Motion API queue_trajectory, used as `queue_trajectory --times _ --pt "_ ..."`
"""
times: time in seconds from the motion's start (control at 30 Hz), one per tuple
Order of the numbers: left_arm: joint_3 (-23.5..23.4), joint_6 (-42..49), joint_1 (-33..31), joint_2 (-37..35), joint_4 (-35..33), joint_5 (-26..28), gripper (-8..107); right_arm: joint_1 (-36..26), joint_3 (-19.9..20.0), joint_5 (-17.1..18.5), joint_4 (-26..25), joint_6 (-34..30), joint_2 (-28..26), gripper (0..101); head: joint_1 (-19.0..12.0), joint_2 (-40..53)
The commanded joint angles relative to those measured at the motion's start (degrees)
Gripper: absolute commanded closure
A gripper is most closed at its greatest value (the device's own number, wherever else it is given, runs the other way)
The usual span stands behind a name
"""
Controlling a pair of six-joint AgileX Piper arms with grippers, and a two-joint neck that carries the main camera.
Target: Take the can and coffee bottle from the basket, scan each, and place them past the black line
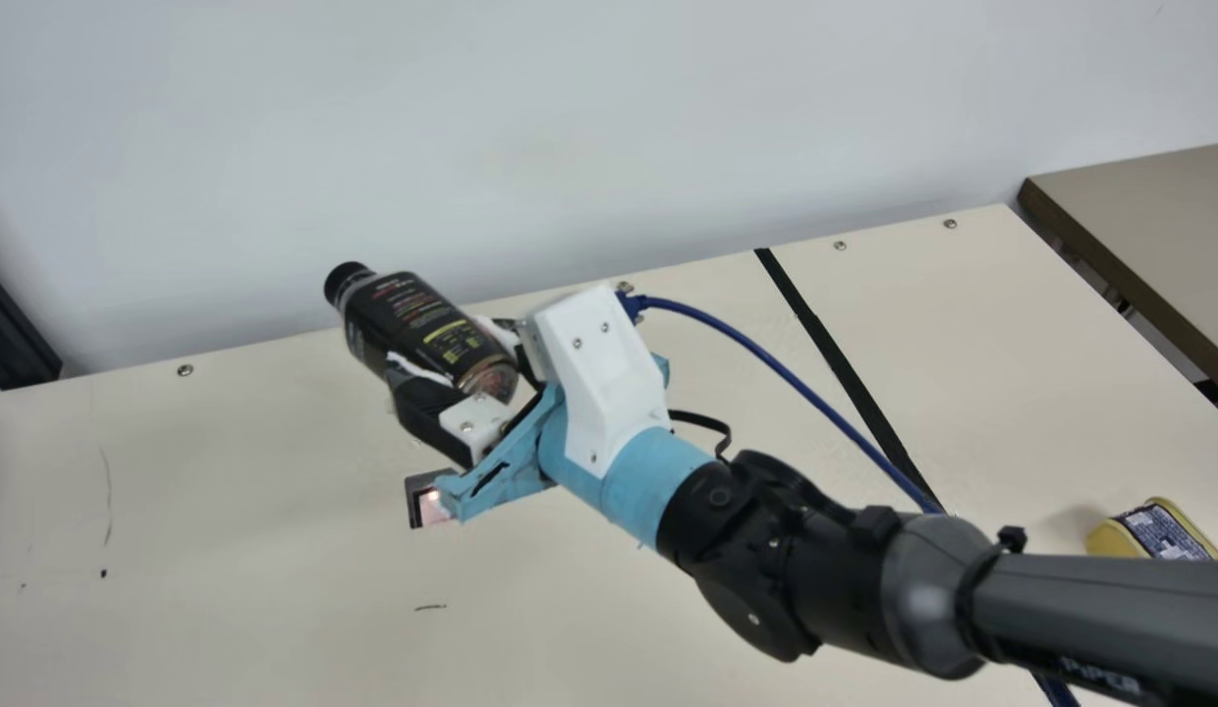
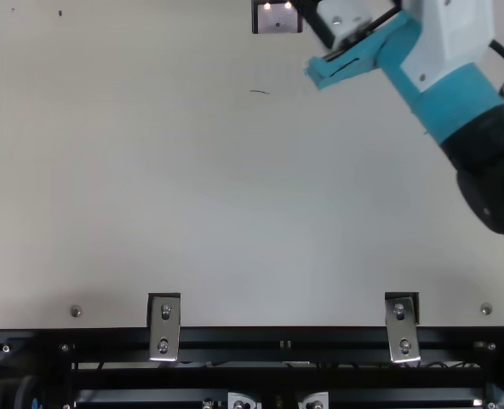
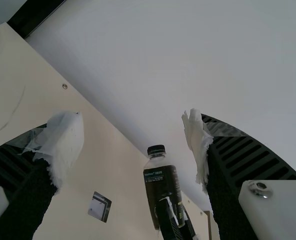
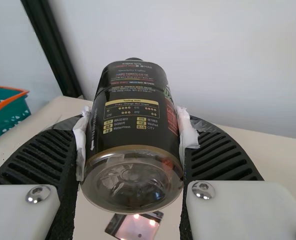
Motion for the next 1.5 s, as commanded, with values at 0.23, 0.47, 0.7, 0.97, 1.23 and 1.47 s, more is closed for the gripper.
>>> queue_trajectory --times 0.23,0.47,0.7,0.97,1.23,1.47 --pt "0.0 0.0 0.0 0.0 0.0 0.0 9 -6.3 3.2 0.1 3.6 -3.7 -2.5 101 -1.4 -5.5" --pt "0.0 0.0 0.0 0.0 0.0 0.0 9 -12.3 6.8 -2.3 8.1 -7.6 -3.6 101 -1.5 -14.0" --pt "0.0 0.0 0.0 0.0 0.0 0.0 9 -18.7 10.0 -5.9 13.3 -10.7 -4.1 101 -1.7 -22.0" --pt "0.0 0.0 0.0 0.0 0.0 0.0 9 -25.8 12.6 -9.2 16.8 -12.4 -4.1 101 -2.3 -30.5" --pt "0.0 0.0 0.0 0.0 0.0 0.0 9 -32.9 14.1 -11.5 16.4 -12.6 -3.4 101 -2.7 -34.1" --pt "0.0 0.0 0.0 0.0 0.0 0.0 9 -38.8 14.4 -13.5 13.7 -12.4 -1.5 101 -2.7 -34.1"
